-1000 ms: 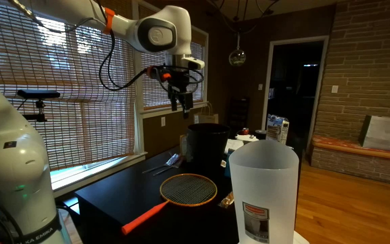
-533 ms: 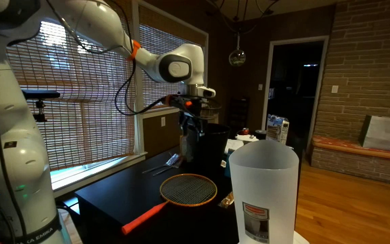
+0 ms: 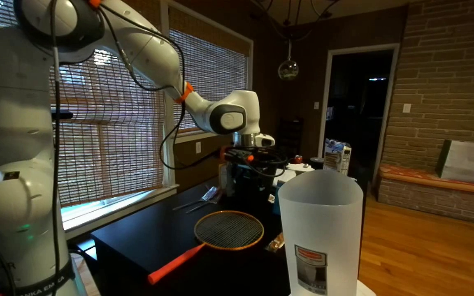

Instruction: Put the packet on the tennis racket then use the racket to put the packet in the black bin.

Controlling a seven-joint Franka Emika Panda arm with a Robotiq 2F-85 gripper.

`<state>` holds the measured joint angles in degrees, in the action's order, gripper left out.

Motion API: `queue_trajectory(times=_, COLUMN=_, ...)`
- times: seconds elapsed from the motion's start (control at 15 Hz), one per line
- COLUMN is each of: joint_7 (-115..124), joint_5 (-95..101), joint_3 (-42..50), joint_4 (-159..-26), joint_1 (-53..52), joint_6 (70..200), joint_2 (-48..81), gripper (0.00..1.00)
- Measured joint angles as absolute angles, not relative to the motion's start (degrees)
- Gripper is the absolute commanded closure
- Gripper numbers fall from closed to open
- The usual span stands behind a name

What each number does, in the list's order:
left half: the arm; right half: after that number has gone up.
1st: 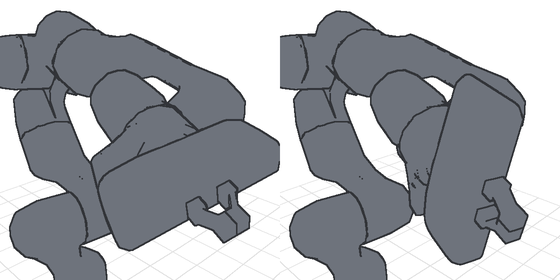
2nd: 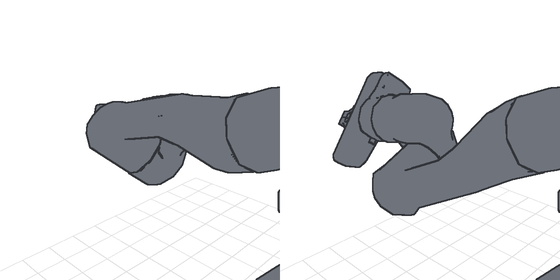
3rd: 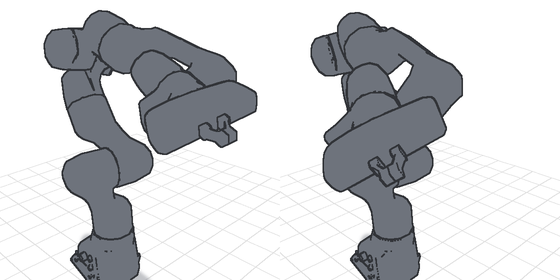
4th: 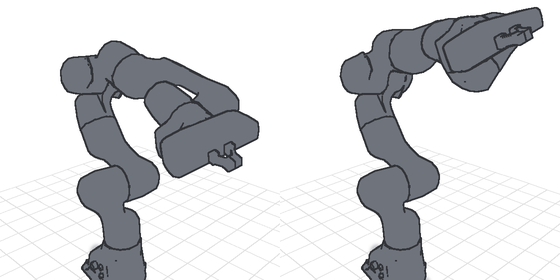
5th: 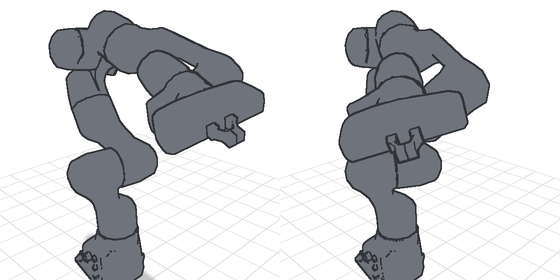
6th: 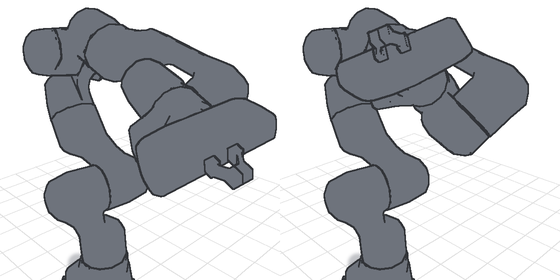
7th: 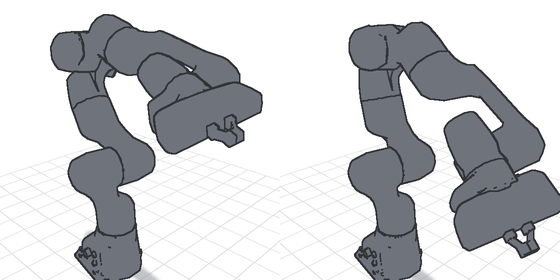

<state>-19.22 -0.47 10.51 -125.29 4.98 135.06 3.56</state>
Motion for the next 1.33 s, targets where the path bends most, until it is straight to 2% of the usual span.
queue_trajectory(times=0.47, joint_7=-19.8, joint_5=0.2, joint_3=9.9, joint_4=-125.0, joint_1=5.2, joint_6=135.3, joint_2=5.8, gripper=0.0)
queue_trajectory(times=1.33, joint_7=-26.7, joint_5=1.4, joint_3=5.5, joint_4=-119.3, joint_1=8.0, joint_6=149.5, joint_2=21.0, gripper=0.0)
